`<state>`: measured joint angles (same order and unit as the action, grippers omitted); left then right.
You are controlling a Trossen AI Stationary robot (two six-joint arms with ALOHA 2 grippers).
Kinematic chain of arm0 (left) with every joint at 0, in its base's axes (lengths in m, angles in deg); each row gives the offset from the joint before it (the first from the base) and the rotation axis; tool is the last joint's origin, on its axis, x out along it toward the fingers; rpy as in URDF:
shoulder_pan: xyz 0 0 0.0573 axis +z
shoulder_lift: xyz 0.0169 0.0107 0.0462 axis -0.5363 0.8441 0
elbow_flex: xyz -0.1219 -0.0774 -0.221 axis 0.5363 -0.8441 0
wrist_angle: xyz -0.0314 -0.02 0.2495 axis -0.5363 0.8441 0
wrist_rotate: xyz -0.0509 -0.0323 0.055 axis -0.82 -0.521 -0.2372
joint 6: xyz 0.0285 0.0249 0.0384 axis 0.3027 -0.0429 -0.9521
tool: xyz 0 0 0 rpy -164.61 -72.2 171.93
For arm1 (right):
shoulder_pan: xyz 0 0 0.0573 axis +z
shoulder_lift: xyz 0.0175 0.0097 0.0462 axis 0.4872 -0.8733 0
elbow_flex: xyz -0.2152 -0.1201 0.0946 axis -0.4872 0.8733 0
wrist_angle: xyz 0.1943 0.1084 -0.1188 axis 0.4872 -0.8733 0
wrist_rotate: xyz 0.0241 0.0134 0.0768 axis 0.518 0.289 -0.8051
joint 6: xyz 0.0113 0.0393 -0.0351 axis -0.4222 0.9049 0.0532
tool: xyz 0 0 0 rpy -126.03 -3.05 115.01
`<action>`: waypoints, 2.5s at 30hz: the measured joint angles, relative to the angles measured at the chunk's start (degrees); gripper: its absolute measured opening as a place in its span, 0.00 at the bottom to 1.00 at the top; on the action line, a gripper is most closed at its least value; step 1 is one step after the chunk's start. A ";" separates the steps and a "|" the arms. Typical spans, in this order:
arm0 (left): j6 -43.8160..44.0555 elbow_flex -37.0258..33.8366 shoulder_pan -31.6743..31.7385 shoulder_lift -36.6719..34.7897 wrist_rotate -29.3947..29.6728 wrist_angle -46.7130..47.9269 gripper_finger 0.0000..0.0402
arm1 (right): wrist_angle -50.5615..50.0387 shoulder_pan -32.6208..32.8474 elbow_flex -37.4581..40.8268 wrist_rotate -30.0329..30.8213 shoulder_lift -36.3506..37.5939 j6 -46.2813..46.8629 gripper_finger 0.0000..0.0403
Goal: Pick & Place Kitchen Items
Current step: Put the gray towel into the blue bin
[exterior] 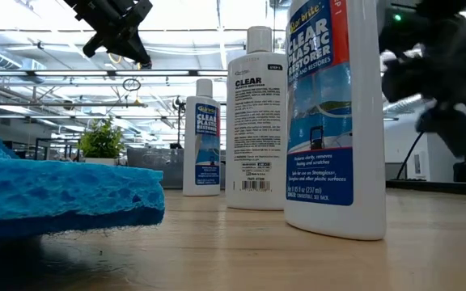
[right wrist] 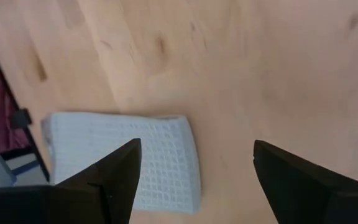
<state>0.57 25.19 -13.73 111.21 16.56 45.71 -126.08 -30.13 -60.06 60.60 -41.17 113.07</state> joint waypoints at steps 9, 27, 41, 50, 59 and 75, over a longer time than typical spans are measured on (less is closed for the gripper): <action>0.00 0.00 0.02 0.00 0.00 0.00 0.08 | 11.94 5.95 10.11 0.05 -2.11 8.80 0.68; 0.00 0.00 0.00 0.00 0.00 0.00 0.08 | 27.54 14.14 15.54 -5.89 -2.43 9.87 0.49; 0.00 0.00 0.01 0.00 0.00 0.02 0.08 | 37.12 12.60 17.70 -10.01 -1.17 12.72 0.02; 0.00 0.00 -0.02 0.00 -0.02 0.00 0.08 | 35.71 6.64 3.88 -5.44 2.14 7.86 0.01; 1.06 0.00 -0.02 -0.07 0.28 -7.24 0.08 | 35.13 -0.78 -9.36 8.84 2.66 1.14 0.00; -9.03 0.00 -0.05 0.00 -3.06 -11.54 0.08 | 36.58 -25.31 -12.58 29.88 2.64 -4.05 0.00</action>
<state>-8.46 25.19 -13.77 111.21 13.50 34.17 -89.50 -55.45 -72.65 90.48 -38.54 109.02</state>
